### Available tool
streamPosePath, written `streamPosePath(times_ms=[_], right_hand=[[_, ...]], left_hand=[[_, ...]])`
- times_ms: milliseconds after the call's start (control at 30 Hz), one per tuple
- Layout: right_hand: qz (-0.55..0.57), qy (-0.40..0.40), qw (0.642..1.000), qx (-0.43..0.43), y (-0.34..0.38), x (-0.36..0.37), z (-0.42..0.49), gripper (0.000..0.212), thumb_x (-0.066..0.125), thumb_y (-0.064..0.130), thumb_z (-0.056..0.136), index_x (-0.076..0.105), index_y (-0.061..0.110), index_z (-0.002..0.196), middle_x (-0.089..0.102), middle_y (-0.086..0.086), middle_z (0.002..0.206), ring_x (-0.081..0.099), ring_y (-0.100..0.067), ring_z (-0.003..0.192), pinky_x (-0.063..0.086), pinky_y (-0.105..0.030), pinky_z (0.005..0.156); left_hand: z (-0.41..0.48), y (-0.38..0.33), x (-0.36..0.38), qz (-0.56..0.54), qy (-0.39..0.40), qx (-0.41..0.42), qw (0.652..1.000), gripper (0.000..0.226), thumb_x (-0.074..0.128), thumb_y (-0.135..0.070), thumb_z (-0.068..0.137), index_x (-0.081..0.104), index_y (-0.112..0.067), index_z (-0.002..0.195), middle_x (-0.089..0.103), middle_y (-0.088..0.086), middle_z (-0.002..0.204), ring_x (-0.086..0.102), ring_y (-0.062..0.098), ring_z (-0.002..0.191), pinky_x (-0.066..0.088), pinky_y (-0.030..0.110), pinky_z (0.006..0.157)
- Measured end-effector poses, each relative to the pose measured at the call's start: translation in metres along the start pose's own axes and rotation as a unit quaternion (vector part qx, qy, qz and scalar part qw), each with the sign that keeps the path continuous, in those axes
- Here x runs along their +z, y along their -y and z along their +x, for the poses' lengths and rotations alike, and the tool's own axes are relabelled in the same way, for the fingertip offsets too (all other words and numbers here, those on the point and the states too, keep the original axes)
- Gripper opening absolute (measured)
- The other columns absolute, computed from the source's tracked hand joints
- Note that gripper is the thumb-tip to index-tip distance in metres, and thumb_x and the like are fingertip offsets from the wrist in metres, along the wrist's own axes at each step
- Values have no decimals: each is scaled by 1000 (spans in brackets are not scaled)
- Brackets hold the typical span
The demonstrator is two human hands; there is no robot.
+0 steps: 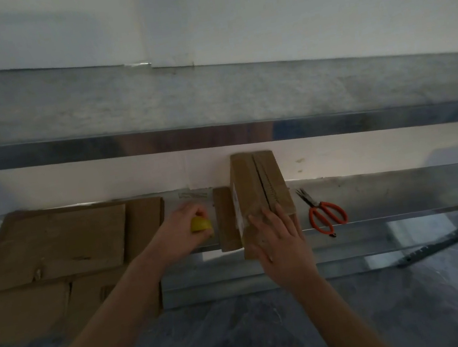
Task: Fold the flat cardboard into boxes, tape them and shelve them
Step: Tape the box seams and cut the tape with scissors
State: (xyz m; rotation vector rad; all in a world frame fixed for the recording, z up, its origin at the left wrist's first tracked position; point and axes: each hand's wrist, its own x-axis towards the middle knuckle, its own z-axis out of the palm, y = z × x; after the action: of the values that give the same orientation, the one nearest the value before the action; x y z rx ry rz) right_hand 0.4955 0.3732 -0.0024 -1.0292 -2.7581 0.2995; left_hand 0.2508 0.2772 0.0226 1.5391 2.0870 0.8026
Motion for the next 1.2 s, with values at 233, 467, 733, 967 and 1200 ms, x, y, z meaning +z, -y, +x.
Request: streamPosePath(times_ms=[233, 467, 733, 967, 1200], right_hand=[[142, -81, 987, 3, 57, -8, 6, 40, 56, 37, 92, 56, 22, 129, 57, 2, 129, 47, -19, 123, 48, -38, 100], [316, 74, 941, 94, 94, 2, 23, 21, 67, 35, 90, 69, 23, 107, 69, 9, 102, 61, -2, 91, 47, -16, 81], [329, 32, 940, 89, 105, 16, 22, 4, 69, 20, 90, 69, 16, 90, 66, 9, 85, 61, -6, 82, 40, -6, 72], [320, 10, 947, 40, 117, 30, 16, 9, 69, 19, 89, 63, 21, 82, 62, 13, 79, 60, -3, 78, 48, -18, 69], [336, 6, 932, 137, 113, 60, 25, 15, 67, 18, 91, 59, 24, 80, 56, 17, 70, 54, 8, 64, 36, -2, 60]], left_hand=[[-28, -7, 0, -28, -5, 3, 1000, 32, 78, -28, 76, 52, -33, 92, 51, -13, 95, 50, 2, 86, 35, 14, 70], [-56, -4, 3, -8, -44, 40, 998, 30, 80, -29, 75, 58, -19, 93, 54, -7, 93, 54, 8, 82, 42, 23, 72], [-74, 11, -5, -34, 10, 29, 999, 29, 67, -15, 86, 57, -17, 114, 54, -3, 111, 52, 10, 102, 41, 24, 89], [-73, 38, -11, 21, -58, 21, 998, 59, 80, -19, 73, 51, -21, 124, 57, -11, 105, 50, 0, 73, 43, 25, 71], [-42, 66, 3, 52, -32, -24, 998, 64, 77, -31, 78, 42, -20, 131, 56, 4, 129, 58, 23, 109, 49, 33, 83]])
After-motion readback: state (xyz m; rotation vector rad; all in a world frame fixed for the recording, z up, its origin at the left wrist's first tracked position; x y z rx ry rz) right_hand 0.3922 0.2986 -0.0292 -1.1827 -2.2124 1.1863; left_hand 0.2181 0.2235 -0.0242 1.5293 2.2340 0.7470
